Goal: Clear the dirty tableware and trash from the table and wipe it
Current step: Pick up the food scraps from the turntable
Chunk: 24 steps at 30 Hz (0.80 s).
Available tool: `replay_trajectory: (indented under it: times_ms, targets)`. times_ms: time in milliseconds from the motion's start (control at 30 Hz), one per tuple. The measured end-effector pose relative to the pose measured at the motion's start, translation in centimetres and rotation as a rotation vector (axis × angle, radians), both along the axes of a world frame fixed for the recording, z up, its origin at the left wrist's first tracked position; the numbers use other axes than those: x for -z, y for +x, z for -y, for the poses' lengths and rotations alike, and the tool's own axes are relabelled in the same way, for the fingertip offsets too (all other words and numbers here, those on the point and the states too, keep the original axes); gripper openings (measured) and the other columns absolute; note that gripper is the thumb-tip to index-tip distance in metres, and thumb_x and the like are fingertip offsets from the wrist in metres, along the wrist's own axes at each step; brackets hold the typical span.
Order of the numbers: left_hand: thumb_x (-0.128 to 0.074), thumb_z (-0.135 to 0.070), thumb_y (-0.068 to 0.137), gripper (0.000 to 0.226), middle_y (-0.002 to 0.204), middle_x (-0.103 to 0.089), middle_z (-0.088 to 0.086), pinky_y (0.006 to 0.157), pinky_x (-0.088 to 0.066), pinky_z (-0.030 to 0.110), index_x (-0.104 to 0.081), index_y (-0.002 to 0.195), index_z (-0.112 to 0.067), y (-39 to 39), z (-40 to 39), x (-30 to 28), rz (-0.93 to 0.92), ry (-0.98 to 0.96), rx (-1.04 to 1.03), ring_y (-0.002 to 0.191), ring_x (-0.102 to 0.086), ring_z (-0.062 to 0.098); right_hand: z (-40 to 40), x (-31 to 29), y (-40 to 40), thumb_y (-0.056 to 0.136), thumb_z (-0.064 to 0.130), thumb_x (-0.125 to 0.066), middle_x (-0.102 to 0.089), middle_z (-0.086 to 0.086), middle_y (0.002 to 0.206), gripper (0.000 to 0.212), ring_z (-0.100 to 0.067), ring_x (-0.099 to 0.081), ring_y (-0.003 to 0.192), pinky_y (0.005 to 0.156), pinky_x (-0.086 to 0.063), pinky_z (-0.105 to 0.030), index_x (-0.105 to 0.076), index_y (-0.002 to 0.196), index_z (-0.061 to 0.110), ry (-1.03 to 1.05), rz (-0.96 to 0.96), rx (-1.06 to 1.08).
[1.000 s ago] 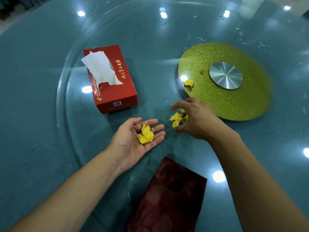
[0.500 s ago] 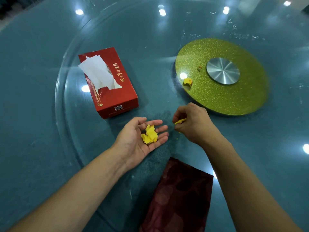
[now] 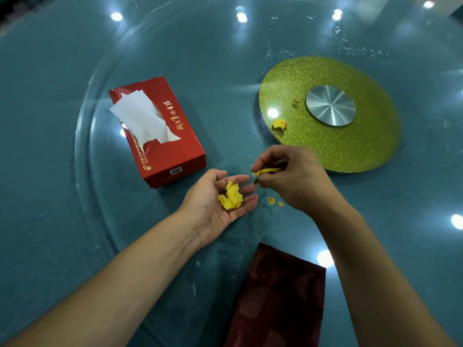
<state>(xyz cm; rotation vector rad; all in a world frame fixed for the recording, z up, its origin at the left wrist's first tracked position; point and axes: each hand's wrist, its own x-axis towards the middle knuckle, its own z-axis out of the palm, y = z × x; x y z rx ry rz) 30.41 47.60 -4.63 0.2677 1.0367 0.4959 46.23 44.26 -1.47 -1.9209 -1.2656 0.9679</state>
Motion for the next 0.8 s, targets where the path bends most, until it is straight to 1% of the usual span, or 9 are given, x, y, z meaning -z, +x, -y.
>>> replay_trajectory:
  times_ms: [133, 200, 267, 367, 467, 567, 633, 700, 800]
  targets:
    - [-0.041, -0.022, 0.101, 0.028, 0.100, -0.072, 0.016, 0.086, -0.060, 0.046, -0.062, 0.109, -0.006, 0.9, -0.3, 0.1, 0.048, -0.008, 0.010, 0.086, -0.069, 0.027, -0.1, 0.0, -1.4, 0.075, 0.002, -0.077, -0.074, 0.009, 0.081, 0.026, -0.004, -0.069, 0.075, 0.066, -0.055, -0.021, -0.075, 0.087, 0.025, -0.061, 0.071, -0.221]
    - [-0.043, -0.020, 0.098, 0.025, 0.097, -0.073, 0.012, 0.085, -0.058, 0.044, -0.065, 0.104, -0.009, 1.0, -0.4, 0.3, 0.044, -0.008, 0.040, 0.083, -0.070, 0.024, 0.0, 0.2, -1.6, 0.075, 0.009, -0.077, -0.072, 0.013, 0.086, 0.029, -0.002, -0.067, 0.079, 0.069, -0.052, -0.018, -0.073, 0.095, 0.030, -0.074, 0.170, -0.274]
    - [-0.045, -0.020, 0.098, 0.025, 0.101, -0.073, 0.014, 0.084, -0.059, 0.044, -0.067, 0.103, -0.008, 1.0, -0.6, 0.5, 0.037, -0.010, 0.031, 0.084, -0.071, 0.024, 0.2, -0.1, -1.4, 0.077, 0.011, -0.075, -0.072, 0.015, 0.090, 0.030, -0.001, -0.067, 0.078, 0.069, -0.052, -0.016, -0.072, 0.099, 0.031, -0.065, 0.138, -0.275]
    - [-0.047, -0.017, 0.098, 0.029, 0.104, -0.072, 0.020, 0.079, -0.062, 0.043, -0.071, 0.100, -0.001, 1.0, -0.8, 0.5, 0.065, -0.023, -0.026, 0.084, -0.071, 0.027, 0.0, -0.6, -0.5, 0.085, 0.013, -0.070, -0.072, 0.014, 0.090, 0.019, -0.004, -0.066, 0.064, 0.057, -0.051, -0.022, -0.070, 0.097, 0.028, -0.009, 0.025, -0.174]
    - [-0.050, -0.014, 0.097, 0.029, 0.098, -0.070, 0.021, 0.082, -0.061, 0.043, -0.071, 0.105, 0.003, 1.1, -0.8, 0.5, 0.078, -0.024, -0.042, 0.085, -0.070, 0.031, -1.4, 0.3, 1.4, 0.092, 0.016, -0.064, -0.070, 0.011, 0.090, 0.014, -0.007, -0.067, 0.067, 0.061, -0.051, -0.026, -0.071, 0.098, 0.026, 0.077, 0.101, 0.045]
    - [-0.052, -0.014, 0.097, 0.025, 0.095, -0.070, 0.019, 0.079, -0.063, 0.041, -0.071, 0.105, 0.001, 1.0, -0.6, 0.5, 0.068, -0.018, -0.020, 0.087, -0.069, 0.031, -3.7, 1.7, 3.8, 0.094, 0.023, -0.059, -0.063, 0.002, 0.124, 0.034, -0.017, -0.061, 0.108, 0.090, -0.050, -0.033, -0.063, 0.126, 0.031, 0.050, 0.450, 0.076]
    - [-0.054, -0.014, 0.095, 0.024, 0.095, -0.070, 0.019, 0.074, -0.064, 0.040, -0.071, 0.103, 0.001, 0.7, -0.5, 0.3, 0.080, -0.028, -0.007, 0.085, -0.070, 0.031, -5.4, 2.5, 5.1, 0.096, 0.027, -0.056, -0.039, -0.002, 0.154, 0.054, -0.027, -0.039, 0.139, 0.115, -0.034, -0.043, -0.043, 0.148, 0.034, -0.073, 0.615, -0.063]
    - [-0.052, -0.015, 0.096, 0.026, 0.094, -0.070, 0.021, 0.068, -0.064, 0.038, -0.070, 0.103, 0.002, 0.5, -0.3, 0.1, 0.112, -0.055, -0.013, 0.081, -0.070, 0.031, -6.8, 3.2, 5.9, 0.099, 0.032, -0.050, -0.018, -0.001, 0.166, 0.063, -0.030, -0.019, 0.151, 0.122, -0.021, -0.049, -0.026, 0.156, 0.035, -0.201, 0.703, -0.183]
    - [-0.049, -0.017, 0.098, 0.029, 0.093, -0.069, 0.022, 0.067, -0.064, 0.038, -0.069, 0.103, 0.004, 0.1, -0.1, -0.1, 0.157, -0.088, -0.026, 0.079, -0.069, 0.032, -6.8, 3.9, 6.3, 0.101, 0.030, -0.045, -0.019, 0.001, 0.166, 0.059, -0.029, -0.022, 0.150, 0.121, -0.023, -0.047, -0.026, 0.157, 0.030, -0.268, 0.704, -0.228]
